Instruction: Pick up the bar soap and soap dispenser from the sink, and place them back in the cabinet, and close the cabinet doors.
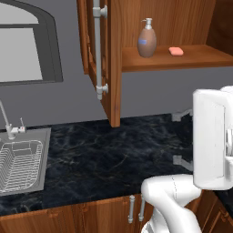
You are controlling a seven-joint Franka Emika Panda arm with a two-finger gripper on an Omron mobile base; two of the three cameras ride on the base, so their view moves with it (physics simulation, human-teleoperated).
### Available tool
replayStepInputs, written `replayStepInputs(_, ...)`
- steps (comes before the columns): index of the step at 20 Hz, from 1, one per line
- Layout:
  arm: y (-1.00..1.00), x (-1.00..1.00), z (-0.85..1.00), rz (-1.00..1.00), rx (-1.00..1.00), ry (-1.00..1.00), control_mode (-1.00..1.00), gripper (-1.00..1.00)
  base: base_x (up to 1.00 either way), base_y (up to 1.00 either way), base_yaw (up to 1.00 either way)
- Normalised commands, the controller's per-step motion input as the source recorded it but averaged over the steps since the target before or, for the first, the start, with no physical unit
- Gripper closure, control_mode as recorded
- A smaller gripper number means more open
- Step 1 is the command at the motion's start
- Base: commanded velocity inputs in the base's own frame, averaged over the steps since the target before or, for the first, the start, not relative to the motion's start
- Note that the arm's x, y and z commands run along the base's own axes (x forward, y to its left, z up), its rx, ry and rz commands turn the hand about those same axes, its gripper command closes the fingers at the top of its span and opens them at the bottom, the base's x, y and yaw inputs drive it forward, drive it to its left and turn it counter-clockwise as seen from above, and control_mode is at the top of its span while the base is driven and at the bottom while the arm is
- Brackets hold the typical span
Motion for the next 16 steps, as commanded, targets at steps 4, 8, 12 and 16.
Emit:
replayStepInputs(4,0.40,-0.01,0.03,0.04,0.01,-0.04,-1.00,-1.00,0.00,0.00,0.00)
replayStepInputs(8,0.43,-0.04,0.00,0.02,0.01,-0.08,-1.00,-1.00,0.00,0.00,0.00)
replayStepInputs(12,0.43,0.02,0.00,0.00,0.01,-0.17,-1.00,-1.00,0.00,0.00,0.00)
replayStepInputs(16,0.55,0.24,0.00,-0.05,0.00,-0.20,-1.00,-1.00,0.00,0.00,0.00)
